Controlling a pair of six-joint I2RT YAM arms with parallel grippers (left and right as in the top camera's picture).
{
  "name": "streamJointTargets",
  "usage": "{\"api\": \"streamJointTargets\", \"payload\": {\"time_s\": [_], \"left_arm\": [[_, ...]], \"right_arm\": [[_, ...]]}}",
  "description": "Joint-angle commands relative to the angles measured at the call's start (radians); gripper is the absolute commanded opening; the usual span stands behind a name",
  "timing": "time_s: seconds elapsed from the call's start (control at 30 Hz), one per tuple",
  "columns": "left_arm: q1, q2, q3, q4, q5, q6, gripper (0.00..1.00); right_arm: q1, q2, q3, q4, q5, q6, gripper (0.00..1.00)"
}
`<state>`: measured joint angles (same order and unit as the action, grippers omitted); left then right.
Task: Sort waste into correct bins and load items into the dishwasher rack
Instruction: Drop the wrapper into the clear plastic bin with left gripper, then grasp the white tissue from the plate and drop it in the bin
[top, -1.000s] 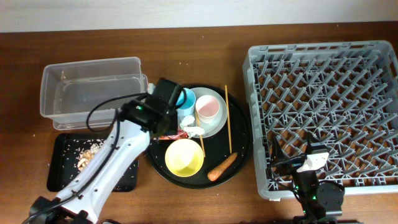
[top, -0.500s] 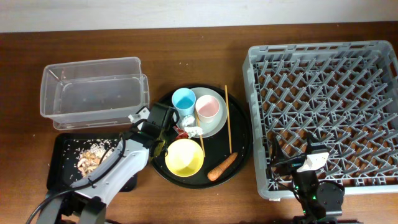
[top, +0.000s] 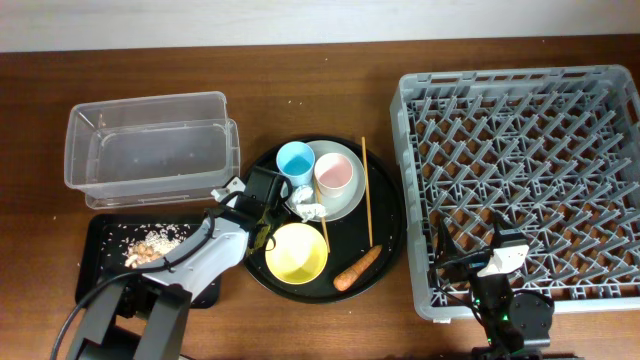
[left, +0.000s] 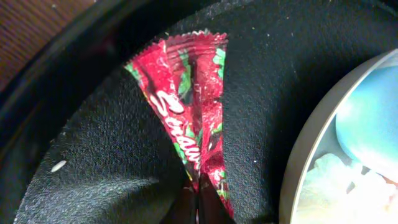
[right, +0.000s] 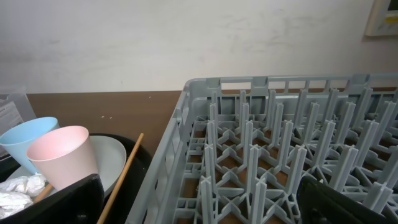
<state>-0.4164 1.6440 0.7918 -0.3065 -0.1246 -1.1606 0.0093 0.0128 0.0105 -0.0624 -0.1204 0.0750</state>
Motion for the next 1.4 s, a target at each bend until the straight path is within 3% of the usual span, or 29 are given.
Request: {"api": "streamJointTargets", "payload": {"time_s": [0.0, 0.13, 0.23, 0.33, 0.43, 0.47, 0.5, 0.53, 0.57, 0.6, 0.67, 0.73, 0.77, 0.8, 0.83, 0.87, 0.93, 1.0, 1.07, 1.17, 1.23, 1.3, 1.37], "left_arm": [[0.005, -0.031, -0.002, 0.0, -0.014, 0.046, 0.0], [0.024, -0.355, 0.008, 0.008, -0.06, 0.252, 0.01], [0.19, -0.538, 0.008, 0.034, -0.059, 0.294, 0.0], [0.383, -0.464, 0.008, 0.216, -0.059, 0.417, 0.0], [0.519, -0.209, 0.008, 0.426, -0.056, 0.418, 0.0], [0.557, -0.09, 0.008, 0.517, -0.055, 0.418, 0.07], [0.568, -0.05, 0.008, 0.556, -0.055, 0.418, 0.34], [0.576, -0.041, 0.008, 0.586, -0.055, 0.454, 0.47], [0.576, -0.051, 0.013, 0.62, -0.047, 0.529, 0.57], [0.576, -0.072, 0.029, 0.618, 0.002, 0.597, 0.6], [0.576, -0.138, 0.071, 0.526, 0.174, 0.643, 0.64], [0.576, -0.22, 0.195, 0.299, 0.481, 0.644, 0.63], [0.57, -0.233, 0.282, 0.155, 0.567, 0.663, 0.63], [0.514, -0.233, 0.461, -0.124, 0.597, 0.76, 0.64], [0.463, -0.233, 0.542, -0.263, 0.558, 0.819, 0.67], [0.362, -0.233, 0.644, -0.457, 0.406, 0.881, 0.71], [0.178, -0.232, 0.678, -0.608, 0.251, 0.901, 0.73], [-0.042, -0.172, 0.676, -0.69, 0.138, 0.901, 0.86], [-0.12, -0.122, 0.675, -0.711, 0.066, 0.9, 0.99], [-0.199, -0.004, 0.675, -0.717, 0.064, 0.862, 0.99], [-0.203, 0.069, 0.675, -0.718, 0.063, 0.863, 0.96], [-0.203, 0.114, 0.673, -0.729, 0.064, 0.863, 0.69], [-0.203, 0.114, 0.657, -0.727, 0.035, 0.863, 0.64]], "right_arm": [[0.006, -0.005, -0.005, -0.005, 0.001, 0.001, 0.98], [0.006, -0.005, -0.005, -0.005, 0.001, 0.001, 0.98], [0.006, -0.005, -0.005, -0.005, 0.001, 0.001, 0.98], [0.006, -0.005, -0.005, -0.005, 0.001, 0.001, 0.98], [0.006, -0.005, -0.005, -0.005, 0.001, 0.001, 0.98], [0.006, -0.005, -0.005, -0.005, 0.001, 0.002, 0.98], [0.006, -0.005, -0.005, -0.005, 0.001, 0.001, 0.98], [0.006, -0.005, -0.005, -0.005, 0.001, 0.002, 0.98], [0.006, -0.005, -0.005, -0.005, 0.001, 0.002, 0.98], [0.006, -0.005, -0.005, -0.005, 0.001, 0.002, 0.98], [0.006, -0.005, -0.005, -0.005, 0.001, 0.001, 0.98], [0.006, -0.005, -0.005, -0.005, 0.001, 0.001, 0.98], [0.006, -0.005, -0.005, -0.005, 0.001, 0.002, 0.98], [0.006, -0.005, -0.005, -0.005, 0.001, 0.002, 0.98], [0.006, -0.005, -0.005, -0.005, 0.001, 0.002, 0.98], [0.006, -0.005, -0.005, -0.005, 0.001, 0.002, 0.98], [0.006, -0.005, -0.005, -0.005, 0.001, 0.001, 0.98], [0.006, -0.005, -0.005, -0.005, 0.001, 0.002, 0.98], [0.006, -0.005, -0.005, -0.005, 0.001, 0.001, 0.98], [0.006, -0.005, -0.005, -0.005, 0.001, 0.001, 0.98], [0.006, -0.005, -0.005, -0.005, 0.001, 0.002, 0.98], [0.006, -0.005, -0.005, -0.005, 0.001, 0.002, 0.98], [0.006, -0.005, -0.005, -0.005, 0.001, 0.002, 0.98]]}}
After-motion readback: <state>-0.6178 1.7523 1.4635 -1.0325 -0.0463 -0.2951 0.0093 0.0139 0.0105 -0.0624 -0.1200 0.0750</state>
